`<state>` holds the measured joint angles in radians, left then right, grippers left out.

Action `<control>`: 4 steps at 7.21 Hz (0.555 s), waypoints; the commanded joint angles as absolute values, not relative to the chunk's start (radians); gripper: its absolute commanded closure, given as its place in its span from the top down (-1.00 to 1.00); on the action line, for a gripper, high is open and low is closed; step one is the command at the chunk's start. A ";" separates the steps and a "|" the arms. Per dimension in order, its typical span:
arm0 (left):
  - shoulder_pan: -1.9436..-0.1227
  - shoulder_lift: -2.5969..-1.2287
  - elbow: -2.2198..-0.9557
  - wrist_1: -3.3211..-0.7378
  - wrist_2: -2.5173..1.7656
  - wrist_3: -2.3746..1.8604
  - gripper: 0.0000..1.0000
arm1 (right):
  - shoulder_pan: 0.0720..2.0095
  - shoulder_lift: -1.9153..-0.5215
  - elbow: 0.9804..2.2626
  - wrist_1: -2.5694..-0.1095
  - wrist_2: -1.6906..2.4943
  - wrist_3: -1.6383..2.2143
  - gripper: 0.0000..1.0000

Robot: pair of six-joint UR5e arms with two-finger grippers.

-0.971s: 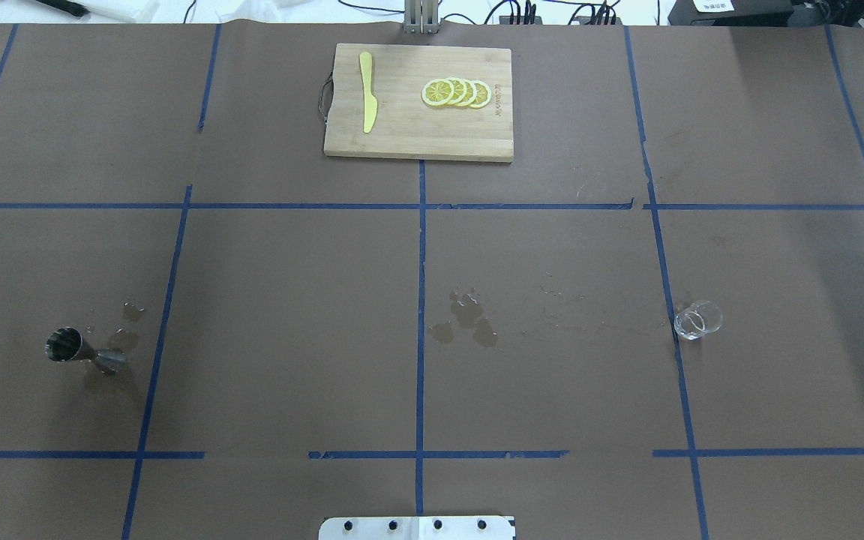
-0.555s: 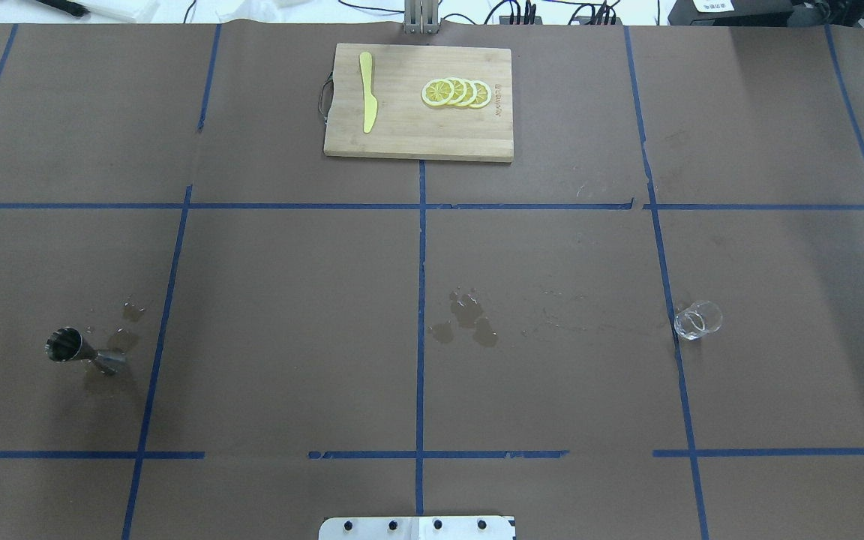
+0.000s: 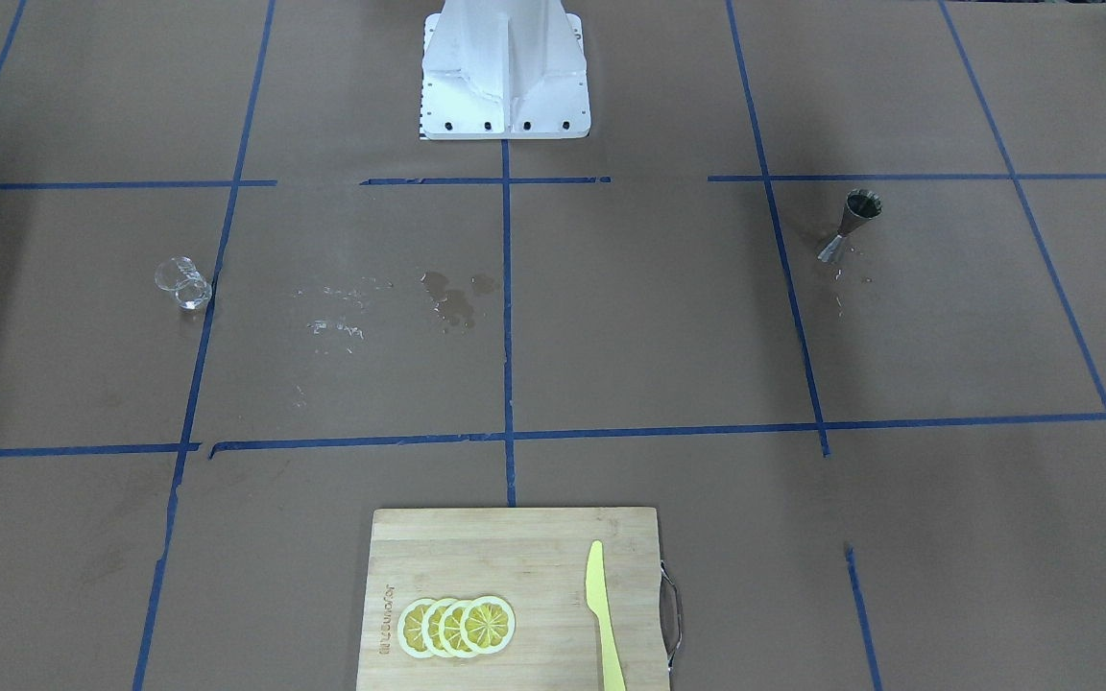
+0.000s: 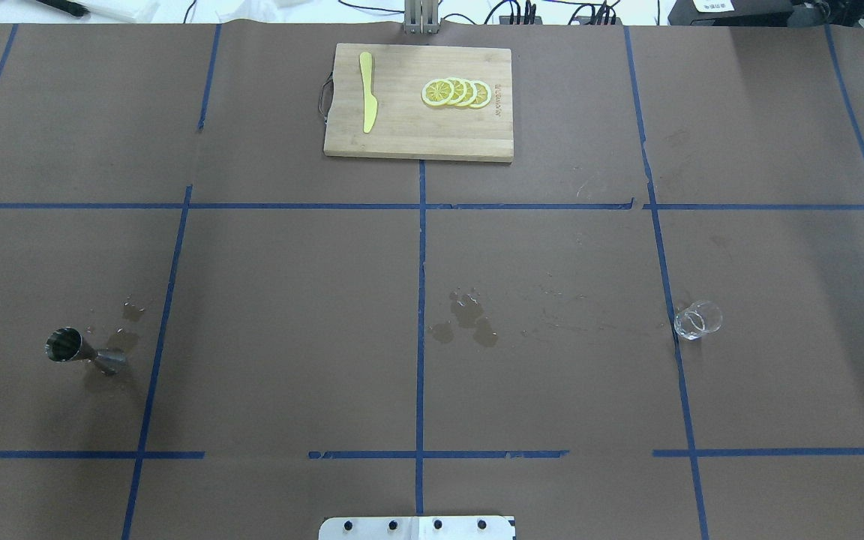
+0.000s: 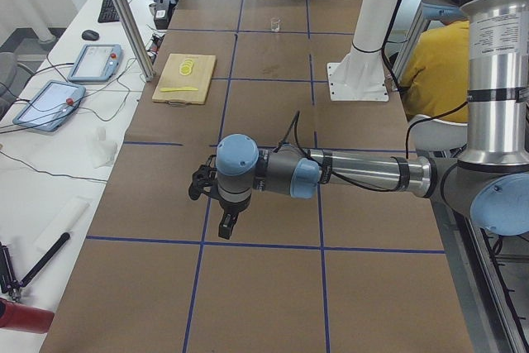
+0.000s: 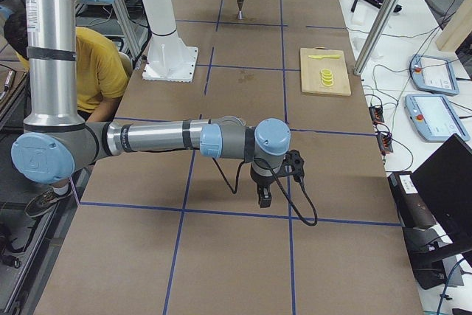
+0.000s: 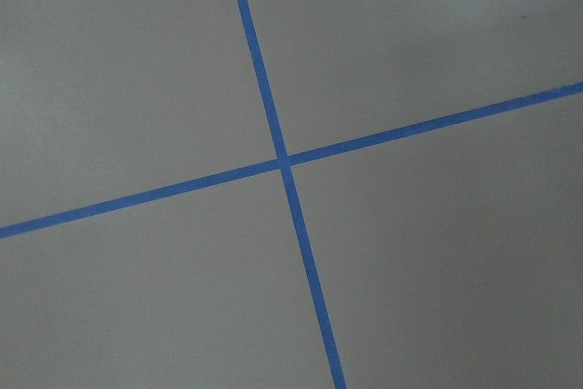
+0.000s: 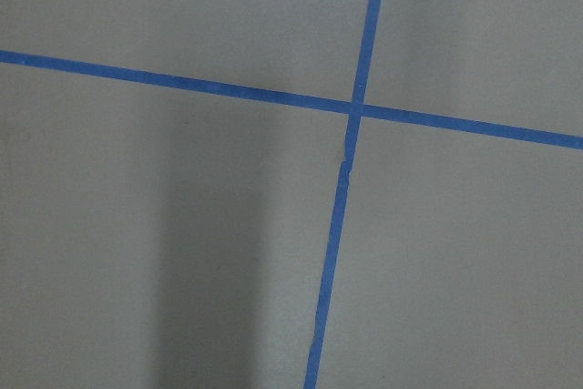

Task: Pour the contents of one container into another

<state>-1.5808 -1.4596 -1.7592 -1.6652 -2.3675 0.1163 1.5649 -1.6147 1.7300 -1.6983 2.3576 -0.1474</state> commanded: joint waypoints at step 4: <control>-1.585 -1.463 -1.804 -1.594 -2.364 0.115 1.00 | 1.534 -1.620 1.736 -1.698 2.319 -0.126 1.00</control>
<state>-1.5830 -1.4650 -1.7952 -1.5976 -2.3640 0.1151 1.5439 -1.6192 1.7342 -1.6987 2.3169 -0.1262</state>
